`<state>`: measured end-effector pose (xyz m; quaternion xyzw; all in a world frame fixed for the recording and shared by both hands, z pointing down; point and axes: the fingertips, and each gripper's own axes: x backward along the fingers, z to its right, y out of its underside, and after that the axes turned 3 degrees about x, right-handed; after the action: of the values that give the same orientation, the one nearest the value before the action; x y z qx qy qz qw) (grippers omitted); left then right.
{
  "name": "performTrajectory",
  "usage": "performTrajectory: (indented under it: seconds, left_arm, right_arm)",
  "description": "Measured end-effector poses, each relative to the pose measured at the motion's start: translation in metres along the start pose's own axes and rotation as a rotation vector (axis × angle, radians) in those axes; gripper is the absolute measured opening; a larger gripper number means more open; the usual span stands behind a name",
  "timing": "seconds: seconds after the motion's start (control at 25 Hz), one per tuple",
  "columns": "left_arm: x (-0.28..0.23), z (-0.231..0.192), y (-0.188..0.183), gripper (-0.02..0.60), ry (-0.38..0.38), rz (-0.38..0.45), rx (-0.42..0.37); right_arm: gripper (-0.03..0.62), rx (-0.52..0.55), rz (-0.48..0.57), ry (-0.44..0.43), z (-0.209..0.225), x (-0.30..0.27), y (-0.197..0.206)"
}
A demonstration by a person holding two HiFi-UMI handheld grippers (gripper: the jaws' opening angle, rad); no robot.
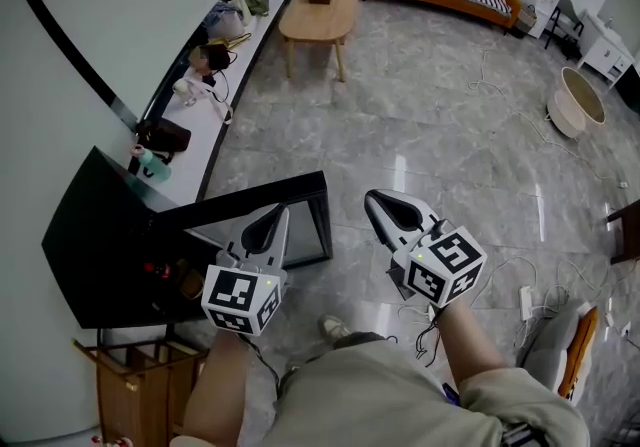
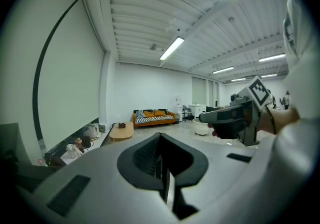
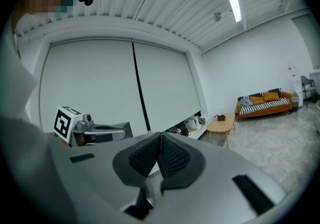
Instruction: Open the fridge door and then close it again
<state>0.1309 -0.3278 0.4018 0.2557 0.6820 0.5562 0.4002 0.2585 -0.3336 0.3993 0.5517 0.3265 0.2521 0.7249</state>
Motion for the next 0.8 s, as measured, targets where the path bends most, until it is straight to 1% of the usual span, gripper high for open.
performTrajectory:
  seconds: [0.2, 0.24, 0.28, 0.32, 0.4, 0.48, 0.64, 0.8]
  left_arm:
    - [0.018, -0.001, -0.005, 0.006, 0.003, 0.021, -0.008]
    - [0.020, -0.002, -0.005, 0.006, -0.001, 0.019, -0.009]
    - [0.022, -0.002, -0.004, 0.006, -0.005, 0.016, -0.008]
    - [0.024, -0.003, -0.003, 0.006, -0.008, 0.014, -0.007]
    - [0.026, -0.003, -0.002, 0.006, -0.014, 0.011, -0.006]
    - [0.029, -0.002, -0.002, 0.006, -0.017, 0.010, -0.009]
    - [0.031, 0.003, -0.004, 0.006, -0.014, 0.013, -0.033]
    - [0.033, 0.004, -0.003, 0.006, -0.018, 0.006, -0.033]
  right_arm:
    - [-0.002, 0.052, -0.004, -0.021, -0.009, -0.004, -0.004]
    - [0.037, 0.056, 0.008, -0.036, -0.013, -0.006, -0.008]
    - [0.235, 0.061, 0.022, -0.061, -0.018, -0.008, -0.012]
    - [0.302, 0.074, 0.033, -0.086, -0.023, -0.009, -0.015]
    - [0.318, 0.122, 0.040, -0.113, -0.030, -0.012, -0.017]
    - [0.334, 0.160, 0.036, -0.119, -0.033, -0.013, -0.017]
    - [0.336, 0.169, 0.030, -0.129, -0.034, -0.011, -0.018]
    - [0.336, 0.168, 0.012, -0.151, -0.022, -0.015, -0.016]
